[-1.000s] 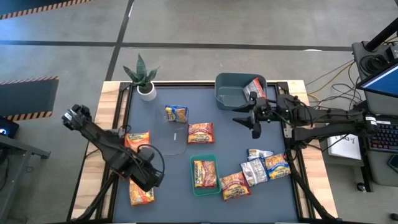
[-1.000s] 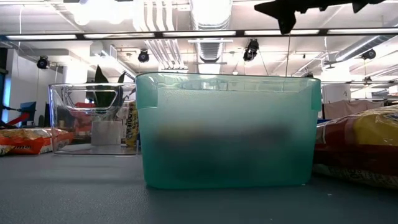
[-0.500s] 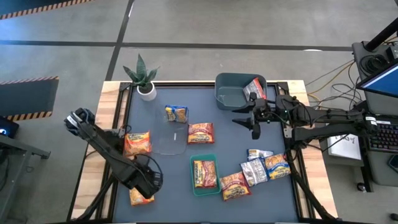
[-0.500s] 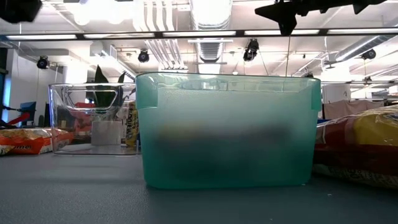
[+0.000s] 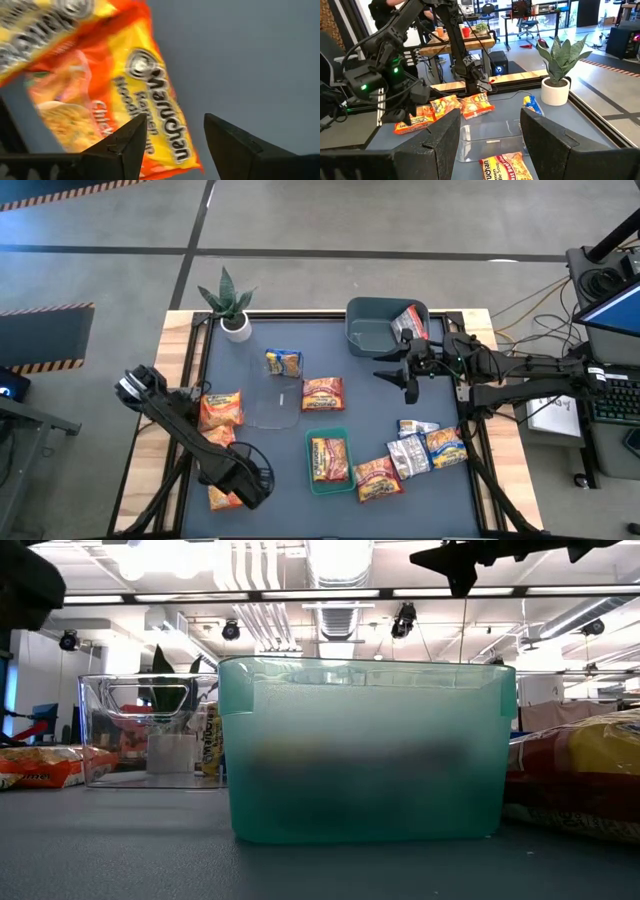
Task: Sort Maruchan noodles
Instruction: Put the orange noodle pack into the dark blue bin
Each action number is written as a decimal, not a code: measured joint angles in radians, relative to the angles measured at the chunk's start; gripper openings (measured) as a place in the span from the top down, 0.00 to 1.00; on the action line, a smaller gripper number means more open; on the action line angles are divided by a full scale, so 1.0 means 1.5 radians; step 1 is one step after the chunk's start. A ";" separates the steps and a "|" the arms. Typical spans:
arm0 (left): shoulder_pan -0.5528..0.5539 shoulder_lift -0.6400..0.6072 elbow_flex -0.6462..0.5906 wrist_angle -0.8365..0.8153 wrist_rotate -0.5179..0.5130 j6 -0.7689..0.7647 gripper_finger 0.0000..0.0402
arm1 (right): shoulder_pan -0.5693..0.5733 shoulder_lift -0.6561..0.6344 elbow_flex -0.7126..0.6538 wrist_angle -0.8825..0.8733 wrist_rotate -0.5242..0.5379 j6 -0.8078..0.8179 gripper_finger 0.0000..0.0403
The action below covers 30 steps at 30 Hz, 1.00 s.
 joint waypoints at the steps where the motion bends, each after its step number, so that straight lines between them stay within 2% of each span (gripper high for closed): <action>1: 0.001 0.010 0.008 0.000 0.000 0.006 0.55 | 0.000 0.000 0.000 0.000 0.000 0.000 0.51; 16: 0.004 0.131 0.094 -0.058 0.009 0.019 0.57 | 0.000 -0.001 0.006 0.013 0.000 -0.041 0.51; 25: 0.000 0.209 0.183 -0.168 0.034 0.043 0.75 | 0.000 -0.001 0.006 0.031 0.000 -0.065 0.51; 30: -0.002 0.241 0.214 -0.183 0.033 0.055 0.87 | 0.000 -0.001 0.006 0.040 0.000 -0.073 0.51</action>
